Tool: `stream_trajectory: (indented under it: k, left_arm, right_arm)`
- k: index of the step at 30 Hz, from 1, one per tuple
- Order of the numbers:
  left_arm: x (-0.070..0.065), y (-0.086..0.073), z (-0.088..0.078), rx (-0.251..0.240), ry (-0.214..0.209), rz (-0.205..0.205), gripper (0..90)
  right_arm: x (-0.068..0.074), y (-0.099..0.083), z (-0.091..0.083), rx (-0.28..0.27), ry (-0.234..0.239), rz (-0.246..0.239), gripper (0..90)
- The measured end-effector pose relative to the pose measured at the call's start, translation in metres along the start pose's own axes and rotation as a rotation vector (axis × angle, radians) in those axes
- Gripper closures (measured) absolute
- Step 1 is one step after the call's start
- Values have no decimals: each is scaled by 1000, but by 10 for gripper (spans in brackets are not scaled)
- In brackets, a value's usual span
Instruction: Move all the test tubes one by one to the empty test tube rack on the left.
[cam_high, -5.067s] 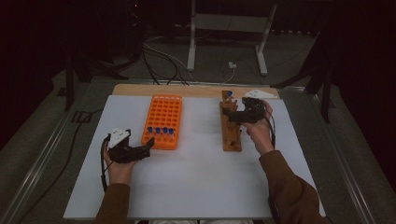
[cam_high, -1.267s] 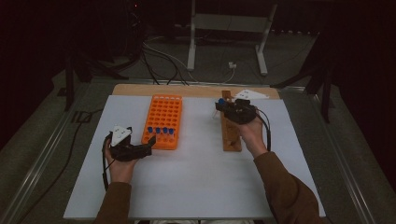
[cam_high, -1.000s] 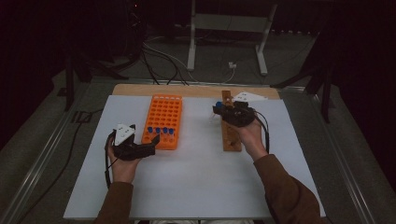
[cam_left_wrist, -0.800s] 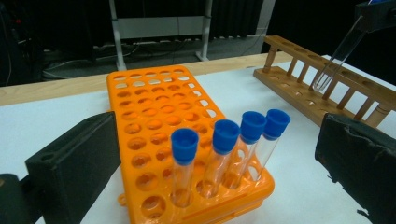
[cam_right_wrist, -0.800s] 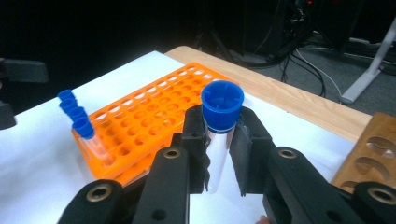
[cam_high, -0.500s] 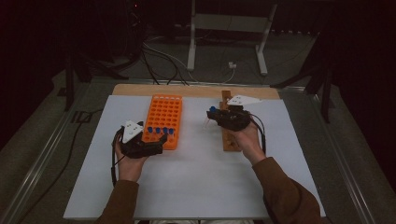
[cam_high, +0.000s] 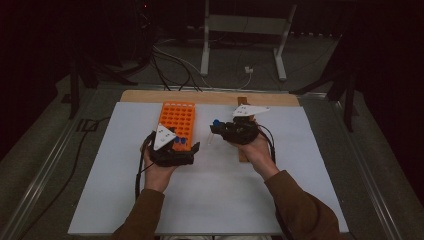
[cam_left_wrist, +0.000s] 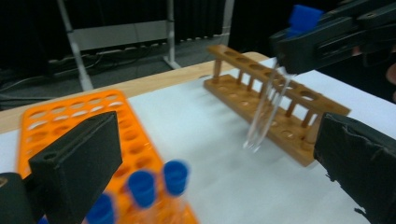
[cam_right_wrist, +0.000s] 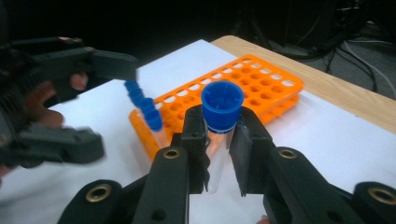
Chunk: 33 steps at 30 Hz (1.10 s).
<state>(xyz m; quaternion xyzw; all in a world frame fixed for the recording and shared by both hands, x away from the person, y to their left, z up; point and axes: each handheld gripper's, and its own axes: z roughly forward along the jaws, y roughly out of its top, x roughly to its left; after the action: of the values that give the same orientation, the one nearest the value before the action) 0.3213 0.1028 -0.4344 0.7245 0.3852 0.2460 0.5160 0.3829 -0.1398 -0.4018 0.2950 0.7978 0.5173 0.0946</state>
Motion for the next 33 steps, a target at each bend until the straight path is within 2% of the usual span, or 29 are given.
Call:
stream_trajectory:
  k: [4, 6, 9, 11, 16, 17, 21, 26, 30, 33]
  left_arm:
    - [-11, 4, 10, 12, -20, 33, 62]
    - [-16, 4, 15, 25, -15, 49, 92]
    - [-20, 3, 22, 41, -12, 53, 191]
    - [-22, 2, 24, 44, -2, 68, 286]
    - [-25, 1, 26, 34, -16, 91, 563]
    - [-25, 1, 26, 30, -14, 93, 593]
    - [-26, 1, 26, 14, -31, 97, 665]
    - [-26, 1, 26, 0, -60, 95, 702]
    - [-26, 0, 25, 3, -66, 98, 761]
    - [-26, -1, 25, 4, -72, 99, 773]
  right_arm:
    - [6, 1, 1, 5, 18, -2, 765]
    - [7, 1, 2, 3, 27, 0, 765]
    - [10, 2, 2, -2, 41, 5, 765]
    - [11, 2, 2, -1, 47, 4, 765]
    - [15, 2, 3, 0, 60, 2, 765]
    - [15, 2, 3, 0, 63, 3, 765]
    - [16, 2, 3, -2, 70, 5, 765]
    - [17, 1, 5, 6, 74, 5, 765]
    - [18, 0, 7, 10, 77, 7, 765]
    - [18, 0, 8, 14, 79, 6, 765]
